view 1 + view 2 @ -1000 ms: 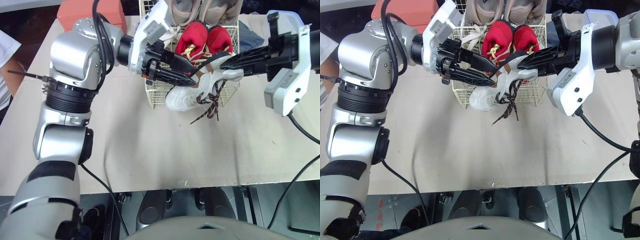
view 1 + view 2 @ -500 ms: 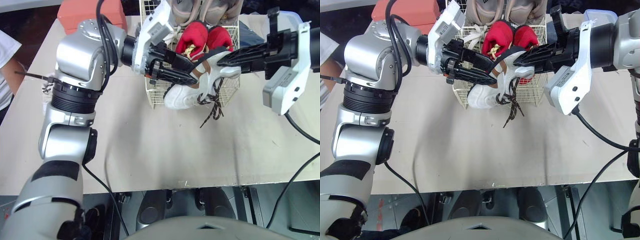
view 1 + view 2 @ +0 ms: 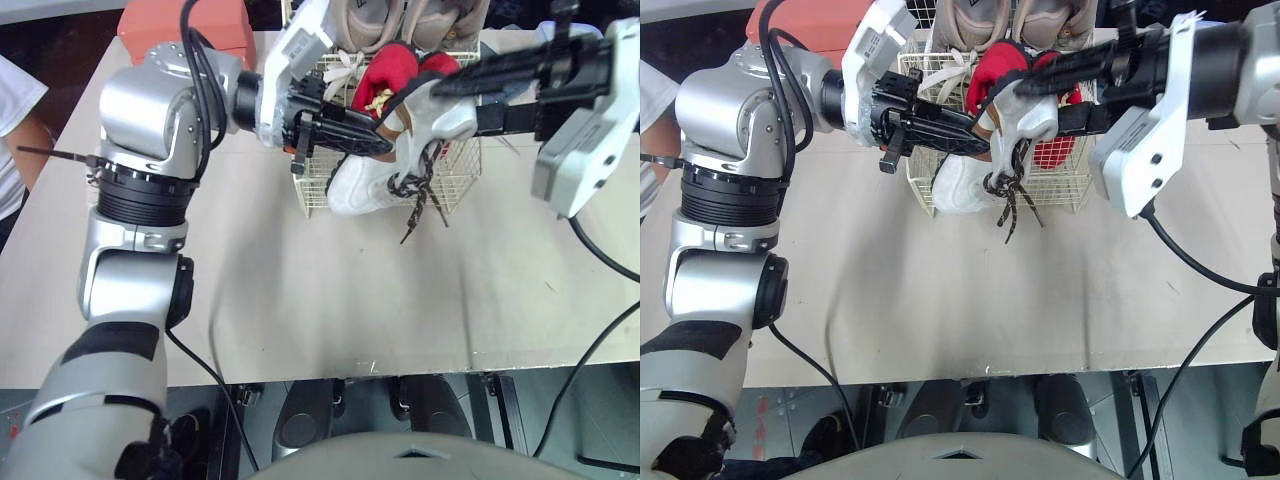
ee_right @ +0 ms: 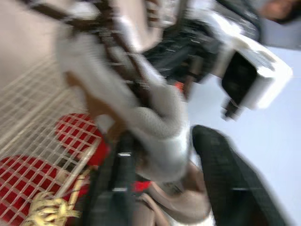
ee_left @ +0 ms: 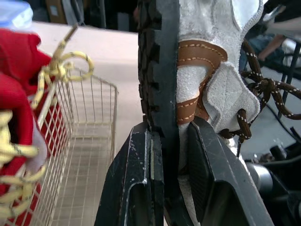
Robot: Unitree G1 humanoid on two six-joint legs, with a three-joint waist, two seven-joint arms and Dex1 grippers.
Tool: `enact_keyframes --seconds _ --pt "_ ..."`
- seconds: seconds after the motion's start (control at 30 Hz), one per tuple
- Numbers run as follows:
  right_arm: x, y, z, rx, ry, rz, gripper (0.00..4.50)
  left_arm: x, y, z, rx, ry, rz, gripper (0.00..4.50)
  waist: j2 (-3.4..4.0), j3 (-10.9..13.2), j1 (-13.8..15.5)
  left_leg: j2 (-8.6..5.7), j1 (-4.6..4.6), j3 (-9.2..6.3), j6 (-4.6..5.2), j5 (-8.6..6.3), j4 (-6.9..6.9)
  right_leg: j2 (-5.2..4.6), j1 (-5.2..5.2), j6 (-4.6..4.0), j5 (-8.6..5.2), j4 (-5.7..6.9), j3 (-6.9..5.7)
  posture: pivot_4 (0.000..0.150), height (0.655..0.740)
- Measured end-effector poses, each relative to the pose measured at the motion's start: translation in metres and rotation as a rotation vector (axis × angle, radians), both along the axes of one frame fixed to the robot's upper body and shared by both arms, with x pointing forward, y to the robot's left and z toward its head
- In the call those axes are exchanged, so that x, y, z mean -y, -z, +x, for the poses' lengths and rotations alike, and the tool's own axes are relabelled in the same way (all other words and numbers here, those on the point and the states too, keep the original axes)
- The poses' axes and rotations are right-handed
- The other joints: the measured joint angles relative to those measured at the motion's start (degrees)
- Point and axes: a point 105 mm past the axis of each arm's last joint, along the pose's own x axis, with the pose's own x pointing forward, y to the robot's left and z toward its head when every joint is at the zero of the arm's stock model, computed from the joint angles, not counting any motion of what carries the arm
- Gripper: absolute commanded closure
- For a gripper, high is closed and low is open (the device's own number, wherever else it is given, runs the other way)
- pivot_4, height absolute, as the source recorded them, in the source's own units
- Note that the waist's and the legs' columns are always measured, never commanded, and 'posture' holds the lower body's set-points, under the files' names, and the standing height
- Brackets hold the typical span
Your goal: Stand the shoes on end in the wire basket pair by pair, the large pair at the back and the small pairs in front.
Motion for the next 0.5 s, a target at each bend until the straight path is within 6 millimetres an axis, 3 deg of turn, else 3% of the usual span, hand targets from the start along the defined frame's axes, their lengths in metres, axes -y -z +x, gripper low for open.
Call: enact_keyframes --seconds 0.03,0.1,0.13,0.2,0.33,0.5 --pt "0.003 0.001 0.001 -0.038 0.015 0.033 0.91 0.0 0.002 0.001 -0.005 -0.003 -0.002 4.07 -0.01 0.0 0.07 0.0 0.0 -0.04 0.0 0.0 0.07 -0.15 0.04 0.0 0.0 0.0 -0.04 0.15 0.74" --pt "0.026 0.014 0.005 -0.292 0.139 0.213 0.1 0.008 0.006 0.005 -0.015 -0.021 -0.042 4.07 -0.02 -0.01 0.88 -0.04 -0.04 -0.07 0.01 0.0 0.09 -0.3 0.06 0.0 0.0 -0.01 -0.11 0.15 0.74" --pt "0.041 0.028 0.01 -0.452 0.233 0.295 0.0 0.007 0.007 0.009 -0.02 -0.046 -0.071 4.07 -0.03 -0.01 0.99 -0.05 -0.06 -0.07 0.02 -0.01 0.1 -0.33 0.06 0.0 0.01 -0.01 -0.1 0.15 0.74" --pt "0.056 0.041 0.012 -0.662 0.318 0.459 0.0 0.007 0.004 0.014 -0.01 -0.078 -0.127 4.07 -0.02 -0.01 1.01 -0.11 -0.08 -0.06 0.02 -0.01 0.06 -0.35 0.0 0.0 0.01 0.04 -0.07 0.15 0.74" --pt "0.066 0.05 0.004 -0.968 0.371 0.796 0.0 0.01 -0.006 0.014 0.017 -0.067 -0.267 4.08 -0.01 -0.02 0.68 -0.08 -0.02 -0.1 0.01 0.0 0.01 -0.31 0.01 0.0 0.01 0.05 -0.02 0.15 0.74" --pt "0.045 0.044 -0.002 -1.226 0.284 1.104 0.0 0.013 -0.001 0.009 0.034 -0.041 -0.351 4.08 -0.01 -0.02 0.43 -0.1 0.02 -0.1 0.01 0.0 0.02 -0.32 0.01 -0.01 0.02 0.09 0.0 0.15 0.74"
